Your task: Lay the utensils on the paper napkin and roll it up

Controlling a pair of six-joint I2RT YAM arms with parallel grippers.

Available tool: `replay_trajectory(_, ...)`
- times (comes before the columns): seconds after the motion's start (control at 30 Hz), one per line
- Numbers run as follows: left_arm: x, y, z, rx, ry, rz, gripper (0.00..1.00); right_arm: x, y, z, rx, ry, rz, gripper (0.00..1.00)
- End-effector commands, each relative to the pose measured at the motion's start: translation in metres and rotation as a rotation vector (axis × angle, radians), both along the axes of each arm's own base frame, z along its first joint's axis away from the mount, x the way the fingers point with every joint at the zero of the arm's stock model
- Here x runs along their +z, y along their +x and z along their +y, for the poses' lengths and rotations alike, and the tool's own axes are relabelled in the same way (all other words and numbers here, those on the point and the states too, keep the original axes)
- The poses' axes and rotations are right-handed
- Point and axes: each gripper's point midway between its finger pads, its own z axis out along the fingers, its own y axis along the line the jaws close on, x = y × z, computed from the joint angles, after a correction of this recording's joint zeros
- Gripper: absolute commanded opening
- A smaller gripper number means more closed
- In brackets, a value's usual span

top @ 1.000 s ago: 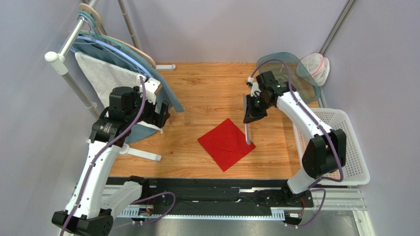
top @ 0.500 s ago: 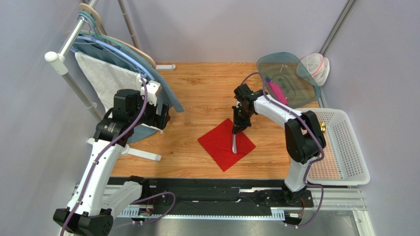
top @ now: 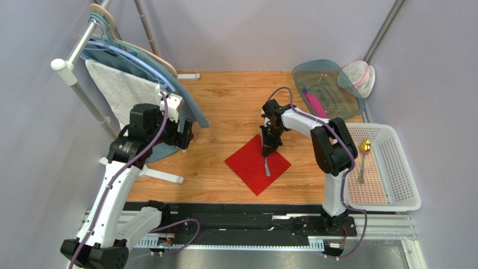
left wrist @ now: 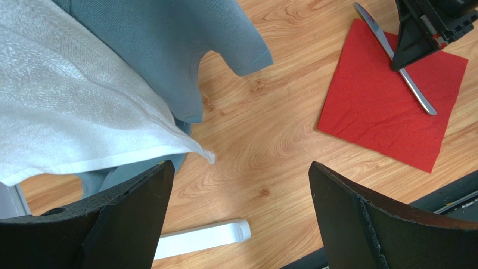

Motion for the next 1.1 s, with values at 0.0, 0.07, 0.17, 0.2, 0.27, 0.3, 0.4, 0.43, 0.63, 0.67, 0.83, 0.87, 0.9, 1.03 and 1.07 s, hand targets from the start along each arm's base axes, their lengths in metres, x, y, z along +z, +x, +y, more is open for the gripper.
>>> replay_trajectory(0.0, 0.005, 0.000, 0.001, 0.007, -0.008, -0.024, 0.99, -0.004, 0.023, 0.003, 0.116, 0.034, -0.066, 0.00)
replay_trajectory(0.07, 0.005, -0.001, -0.001, -0.012, -0.010, -0.024, 0.99, -0.001, 0.027, 0.005, 0.155, 0.053, -0.066, 0.00)
replay_trajectory(0.17, 0.005, -0.007, -0.010, -0.084, -0.017, -0.031, 0.99, 0.001, 0.032, 0.013, 0.267, 0.099, -0.074, 0.00)
replay_trajectory(0.2, 0.004, -0.009, -0.012, -0.119, -0.008, -0.039, 0.99, 0.002, 0.036, 0.015, 0.334, 0.115, -0.096, 0.00)
replay_trajectory(0.27, 0.005, -0.019, -0.025, -0.223, -0.029, -0.053, 0.99, 0.005, 0.042, 0.022, 0.424, 0.152, -0.093, 0.00)
replay_trajectory(0.3, 0.005, -0.023, -0.028, -0.288, -0.007, -0.073, 0.99, 0.005, 0.043, 0.022, 0.462, 0.152, -0.087, 0.00)
replay_trajectory(0.4, 0.002, -0.049, -0.046, -0.493, -0.019, -0.064, 0.99, 0.009, 0.043, 0.019, 0.571, 0.156, -0.074, 0.00)
replay_trajectory(0.43, 0.003, -0.056, -0.053, -0.556, -0.045, -0.061, 0.99, 0.013, 0.041, 0.017, 0.603, 0.160, -0.076, 0.00)
replay_trajectory(0.63, -0.013, -0.064, -0.087, -0.854, 0.004, -0.045, 0.99, 0.078, 0.036, 0.020, 0.635, 0.254, -0.172, 0.00)
replay_trajectory(0.67, -0.016, -0.063, -0.093, -0.901, 0.028, -0.051, 0.98, 0.088, 0.036, 0.017, 0.613, 0.273, -0.181, 0.00)
replay_trajectory(0.83, -0.045, -0.046, -0.134, -1.193, 0.204, -0.117, 0.90, 0.125, 0.031, -0.003, 0.500, 0.322, -0.211, 0.00)
replay_trajectory(0.87, -0.062, -0.038, -0.141, -1.231, 0.213, -0.076, 0.90, 0.128, 0.034, -0.010, 0.470, 0.330, -0.212, 0.00)
replay_trajectory(0.9, -0.060, -0.026, -0.151, -1.278, 0.240, -0.136, 0.89, 0.132, 0.033, -0.014, 0.439, 0.332, -0.209, 0.00)
replay_trajectory(1.03, -0.102, -0.003, -0.190, -1.493, 0.338, -0.151, 0.91, 0.139, 0.033, -0.035, 0.352, 0.342, -0.205, 0.00)
replay_trajectory(1.07, -0.108, 0.001, -0.197, -1.531, 0.354, -0.157, 0.92, 0.137, 0.034, -0.043, 0.327, 0.337, -0.199, 0.00)
